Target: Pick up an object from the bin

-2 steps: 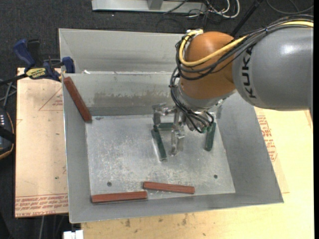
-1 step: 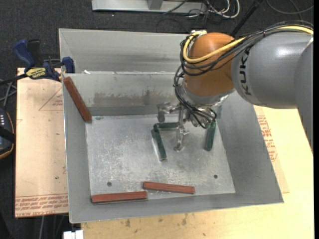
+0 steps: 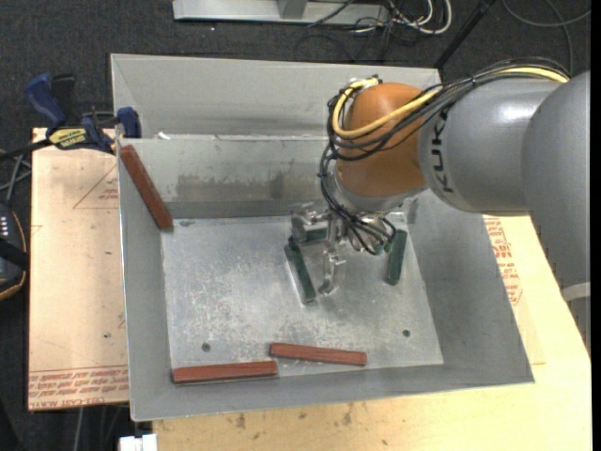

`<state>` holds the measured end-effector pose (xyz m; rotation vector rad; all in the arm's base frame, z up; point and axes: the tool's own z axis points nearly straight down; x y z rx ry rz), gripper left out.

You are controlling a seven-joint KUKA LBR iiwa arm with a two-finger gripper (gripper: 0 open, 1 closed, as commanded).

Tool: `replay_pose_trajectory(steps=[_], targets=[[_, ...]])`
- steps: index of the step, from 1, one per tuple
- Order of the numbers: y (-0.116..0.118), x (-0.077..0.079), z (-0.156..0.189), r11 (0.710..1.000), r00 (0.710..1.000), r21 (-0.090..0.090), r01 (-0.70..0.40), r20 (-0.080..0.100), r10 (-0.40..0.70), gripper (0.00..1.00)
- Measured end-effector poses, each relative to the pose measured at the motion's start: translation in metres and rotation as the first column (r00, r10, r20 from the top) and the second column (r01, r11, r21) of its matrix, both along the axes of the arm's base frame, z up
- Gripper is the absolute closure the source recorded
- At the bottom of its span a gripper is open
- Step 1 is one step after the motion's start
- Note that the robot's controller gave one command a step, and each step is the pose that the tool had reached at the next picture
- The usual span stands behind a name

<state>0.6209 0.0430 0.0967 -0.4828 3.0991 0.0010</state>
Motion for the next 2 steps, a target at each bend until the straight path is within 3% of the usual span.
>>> replay_pose_trajectory(steps=[1, 2], targets=[[-0.002, 0.006, -0.011, 1.000, 1.000, 0.003, 0.006, 0.003, -0.006, 0.00], [0.026, 0.024, -0.024, 0.901, 0.901, -0.002, -0.434, 0.005, 0.434, 1.00]])
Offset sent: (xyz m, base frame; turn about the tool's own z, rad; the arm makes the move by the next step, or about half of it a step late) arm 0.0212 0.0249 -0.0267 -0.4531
